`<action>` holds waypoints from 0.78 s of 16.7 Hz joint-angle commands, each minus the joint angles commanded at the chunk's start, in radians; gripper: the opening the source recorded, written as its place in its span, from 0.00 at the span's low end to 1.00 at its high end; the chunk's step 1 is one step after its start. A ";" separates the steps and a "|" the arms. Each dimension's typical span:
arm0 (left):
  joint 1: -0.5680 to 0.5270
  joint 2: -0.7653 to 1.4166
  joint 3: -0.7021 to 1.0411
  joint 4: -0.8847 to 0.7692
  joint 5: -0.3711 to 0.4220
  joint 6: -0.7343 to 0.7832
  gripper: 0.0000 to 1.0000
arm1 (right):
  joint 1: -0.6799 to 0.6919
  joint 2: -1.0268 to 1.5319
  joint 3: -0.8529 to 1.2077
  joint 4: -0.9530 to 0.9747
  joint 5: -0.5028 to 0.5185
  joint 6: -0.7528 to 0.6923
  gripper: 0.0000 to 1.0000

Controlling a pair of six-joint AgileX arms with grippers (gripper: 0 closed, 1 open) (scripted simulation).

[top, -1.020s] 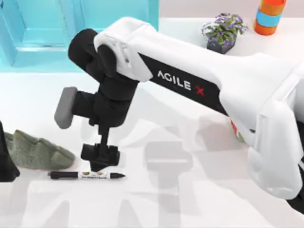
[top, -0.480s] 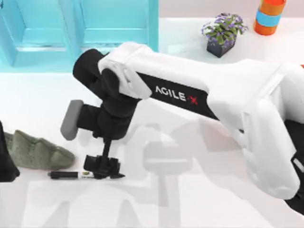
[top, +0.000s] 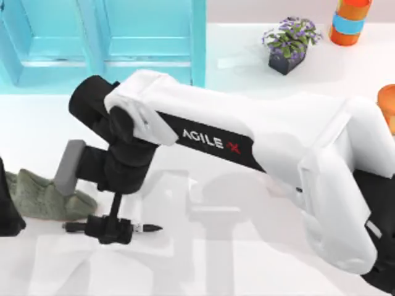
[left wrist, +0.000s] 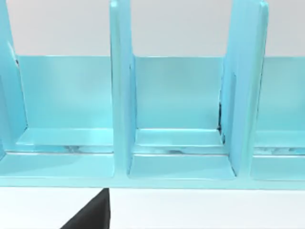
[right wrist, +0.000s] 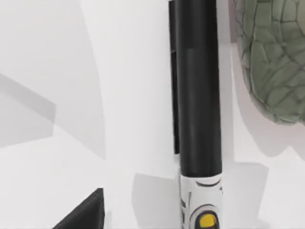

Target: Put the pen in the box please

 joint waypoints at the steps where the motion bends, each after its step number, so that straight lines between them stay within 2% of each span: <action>1: 0.000 0.000 0.000 0.000 0.000 0.000 1.00 | 0.000 0.000 0.000 0.000 0.000 0.000 0.85; 12: 0.000 0.000 0.000 0.000 0.000 0.000 1.00 | 0.000 0.000 0.000 0.000 0.000 0.000 0.02; 13: 0.000 0.000 0.000 0.000 0.000 0.000 1.00 | 0.000 0.000 0.000 0.000 0.000 0.000 0.00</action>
